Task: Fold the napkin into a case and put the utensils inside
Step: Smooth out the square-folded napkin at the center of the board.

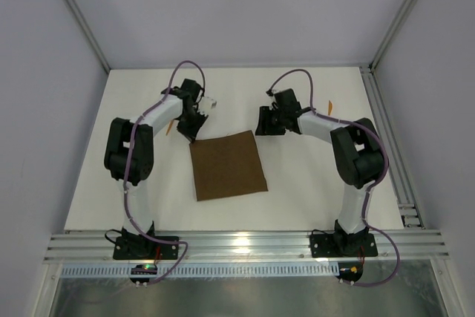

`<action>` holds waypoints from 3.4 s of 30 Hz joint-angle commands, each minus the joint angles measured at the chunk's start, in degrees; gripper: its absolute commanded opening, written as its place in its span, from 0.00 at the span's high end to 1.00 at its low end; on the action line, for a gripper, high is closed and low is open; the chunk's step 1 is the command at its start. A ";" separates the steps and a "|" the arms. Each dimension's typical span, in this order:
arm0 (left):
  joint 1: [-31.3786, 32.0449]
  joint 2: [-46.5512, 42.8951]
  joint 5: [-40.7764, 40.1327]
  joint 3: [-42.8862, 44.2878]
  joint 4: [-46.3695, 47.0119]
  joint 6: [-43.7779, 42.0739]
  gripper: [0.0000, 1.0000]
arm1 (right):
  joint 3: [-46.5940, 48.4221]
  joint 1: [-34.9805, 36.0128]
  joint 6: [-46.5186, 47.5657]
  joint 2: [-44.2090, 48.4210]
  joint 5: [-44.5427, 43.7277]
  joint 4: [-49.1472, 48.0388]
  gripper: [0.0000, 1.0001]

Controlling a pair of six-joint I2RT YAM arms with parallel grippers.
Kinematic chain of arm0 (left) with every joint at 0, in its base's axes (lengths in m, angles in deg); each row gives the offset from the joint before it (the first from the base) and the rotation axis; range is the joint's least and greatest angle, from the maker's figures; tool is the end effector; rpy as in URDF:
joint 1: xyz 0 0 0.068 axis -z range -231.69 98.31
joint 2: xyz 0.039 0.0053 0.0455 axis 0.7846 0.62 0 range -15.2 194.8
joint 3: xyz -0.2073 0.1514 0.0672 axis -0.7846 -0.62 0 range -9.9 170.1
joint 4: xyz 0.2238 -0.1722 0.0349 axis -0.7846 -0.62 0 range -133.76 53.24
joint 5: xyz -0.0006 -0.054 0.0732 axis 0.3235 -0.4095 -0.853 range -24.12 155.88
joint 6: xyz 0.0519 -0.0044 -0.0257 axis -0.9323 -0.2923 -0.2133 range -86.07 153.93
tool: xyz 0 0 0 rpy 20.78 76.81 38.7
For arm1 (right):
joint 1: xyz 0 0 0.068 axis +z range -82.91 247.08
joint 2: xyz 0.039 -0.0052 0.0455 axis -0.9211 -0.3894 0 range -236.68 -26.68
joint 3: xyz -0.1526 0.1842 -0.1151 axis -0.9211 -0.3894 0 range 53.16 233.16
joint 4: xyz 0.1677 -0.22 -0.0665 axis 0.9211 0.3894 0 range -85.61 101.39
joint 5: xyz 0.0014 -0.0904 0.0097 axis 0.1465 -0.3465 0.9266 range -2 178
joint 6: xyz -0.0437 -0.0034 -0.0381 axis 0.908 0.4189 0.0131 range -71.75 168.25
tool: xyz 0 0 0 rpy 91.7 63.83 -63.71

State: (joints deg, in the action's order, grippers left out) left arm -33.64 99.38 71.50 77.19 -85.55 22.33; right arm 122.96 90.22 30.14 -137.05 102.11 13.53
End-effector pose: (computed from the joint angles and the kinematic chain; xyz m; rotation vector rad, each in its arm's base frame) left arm 0.3988 -0.1342 0.1633 0.7593 2.8027 -0.1621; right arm 0.3885 0.1770 0.1369 -0.2230 2.4918 0.6122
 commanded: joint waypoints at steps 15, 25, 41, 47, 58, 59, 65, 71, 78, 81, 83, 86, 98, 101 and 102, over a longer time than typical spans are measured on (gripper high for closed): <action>-0.38 1.52 -7.21 -0.43 1.86 -1.24 0.77 | -8.46 1.83 -4.03 8.61 8.11 -15.29 0.97; 0.58 -10.77 -2.93 -2.09 1.95 -1.49 0.56 | -4.76 1.83 -10.72 -2.12 11.82 -20.40 0.97; 24.22 -17.82 7.39 -28.80 -3.60 -16.09 0.70 | -4.94 1.74 -14.15 -2.49 4.44 -17.50 0.97; 24.76 -15.79 7.47 -30.13 -1.22 -15.56 0.72 | -5.29 1.82 -13.27 -0.91 2.51 -17.06 0.97; 23.27 -22.37 7.73 -30.93 2.74 -13.72 0.63 | -15.80 1.91 -10.19 22.11 6.10 -13.01 0.97; 23.27 -23.95 8.60 -30.58 1.78 -13.80 0.62 | -17.40 2.61 -10.98 23.26 6.37 -13.28 0.97; 24.05 -30.30 13.27 -29.07 -1.83 -14.07 0.61 | -24.44 11.84 -12.73 23.88 8.55 -14.41 0.97; 24.14 -29.25 12.84 -35.66 5.72 -13.19 0.62 | -29.55 12.90 -18.36 19.94 16.82 -22.33 0.97; 24.76 -23.63 9.32 -36.90 11.00 -13.98 0.64 | -30.86 13.69 -16.88 16.16 15.79 -18.83 0.97; 24.85 -22.13 8.09 -38.57 11.18 -14.94 0.65 | -32.00 13.08 -17.39 14.05 10.17 -14.78 0.97; 24.85 -21.95 7.21 -40.23 11.27 -15.47 0.66 | -33.49 12.11 -18.71 14.13 8.22 -13.46 0.97; 24.93 -21.69 6.06 -41.99 11.62 -16.53 0.66 | -36.57 9.91 -18.98 15.70 5.85 -11.88 0.97; 24.85 -23.61 6.14 -43.59 10.48 -17.85 0.71 | -38.43 6.13 -15.29 20.99 1.88 -6.42 0.97; 24.85 -27.65 11.74 -40.52 7.32 -17.24 0.67 | -35.28 7.79 -13.19 21.50 3.12 -4.94 0.97; 24.85 -28.88 13.25 -39.46 6.09 -17.41 0.66 | -34.48 8.58 -12.57 22.29 2.68 -3.28 0.97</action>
State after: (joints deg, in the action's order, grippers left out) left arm -8.68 71.95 81.08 37.69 -75.98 6.18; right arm 86.83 97.63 12.15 -115.17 111.49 1.34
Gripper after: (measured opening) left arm 0.329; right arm 0.031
